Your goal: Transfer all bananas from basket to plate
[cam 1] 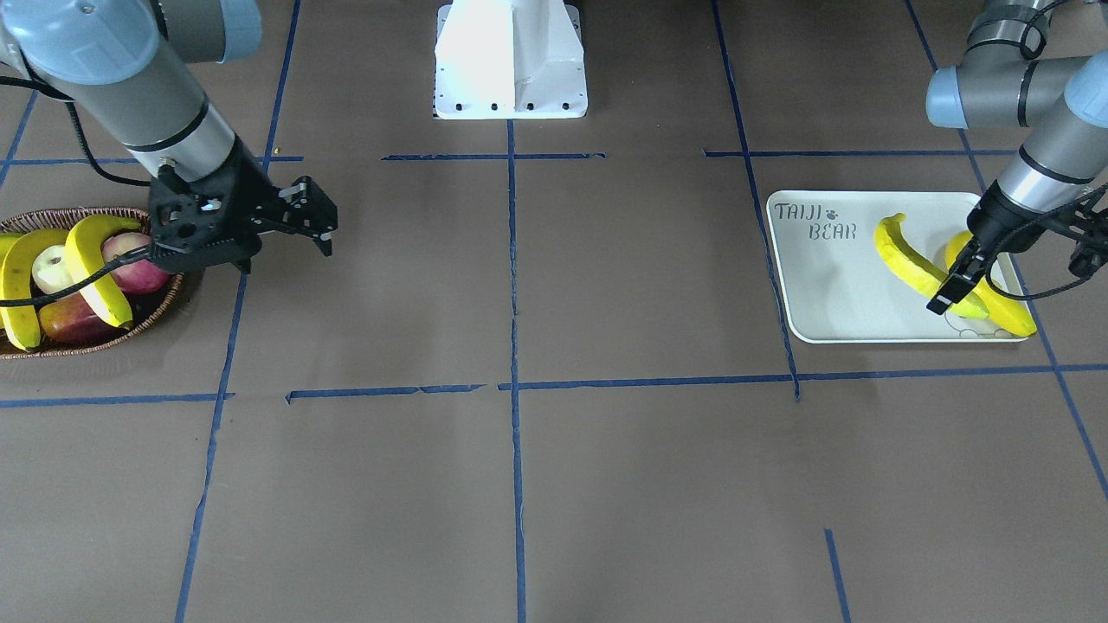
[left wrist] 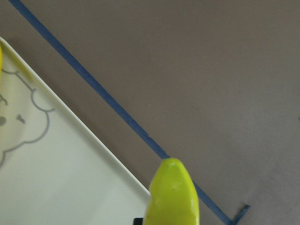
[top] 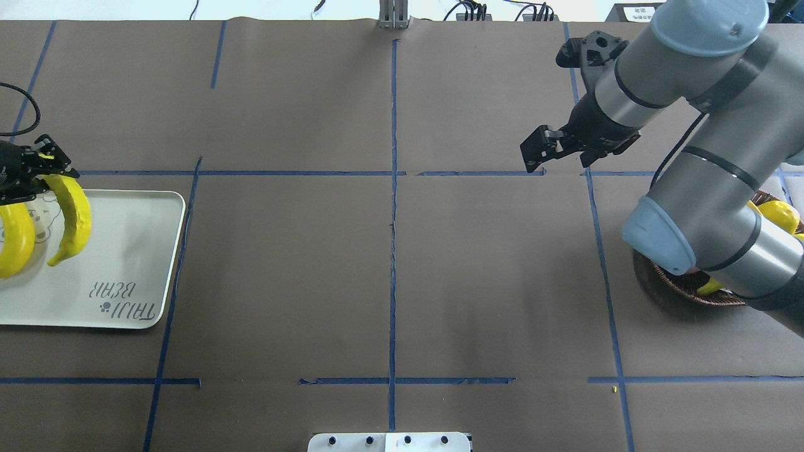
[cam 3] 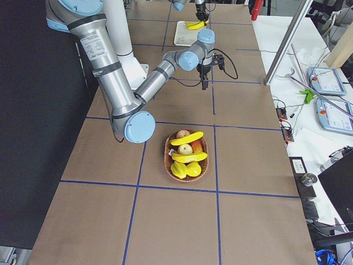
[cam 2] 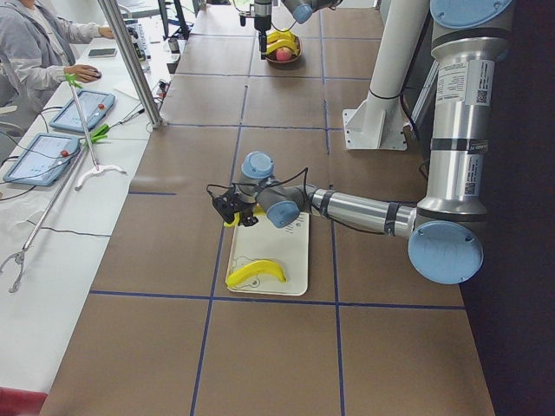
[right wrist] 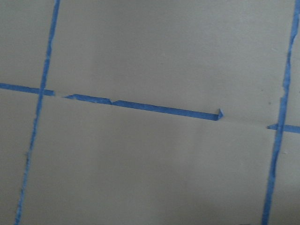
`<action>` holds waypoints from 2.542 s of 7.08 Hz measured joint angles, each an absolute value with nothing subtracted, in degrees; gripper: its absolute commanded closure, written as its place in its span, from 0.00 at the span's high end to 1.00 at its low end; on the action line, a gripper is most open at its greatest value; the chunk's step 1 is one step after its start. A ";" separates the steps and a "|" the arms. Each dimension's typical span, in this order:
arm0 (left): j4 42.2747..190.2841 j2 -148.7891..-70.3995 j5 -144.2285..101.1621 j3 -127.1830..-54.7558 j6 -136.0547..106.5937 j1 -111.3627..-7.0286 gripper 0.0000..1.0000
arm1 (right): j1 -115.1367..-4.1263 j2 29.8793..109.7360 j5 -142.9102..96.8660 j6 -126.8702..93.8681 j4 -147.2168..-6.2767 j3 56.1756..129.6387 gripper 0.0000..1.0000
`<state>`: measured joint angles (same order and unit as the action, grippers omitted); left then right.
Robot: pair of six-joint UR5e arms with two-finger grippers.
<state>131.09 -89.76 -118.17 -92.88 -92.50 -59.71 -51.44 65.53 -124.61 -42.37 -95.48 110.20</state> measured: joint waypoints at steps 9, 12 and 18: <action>141.85 -90.19 -133.45 -88.80 -80.15 -71.72 1.00 | -60.57 74.89 -126.67 -17.78 -103.01 112.30 1.00; 142.08 -90.29 -134.93 -94.29 -80.10 -72.17 1.00 | -65.69 84.64 -126.49 -4.32 -100.97 112.46 0.99; 142.14 -90.24 -135.07 -95.05 -80.55 -70.82 1.00 | -55.62 98.76 -124.12 -31.98 -71.44 112.81 0.95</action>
<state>142.14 -90.24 -135.07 -95.05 -80.55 -70.82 -55.62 98.76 -124.12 -31.98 -71.44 112.81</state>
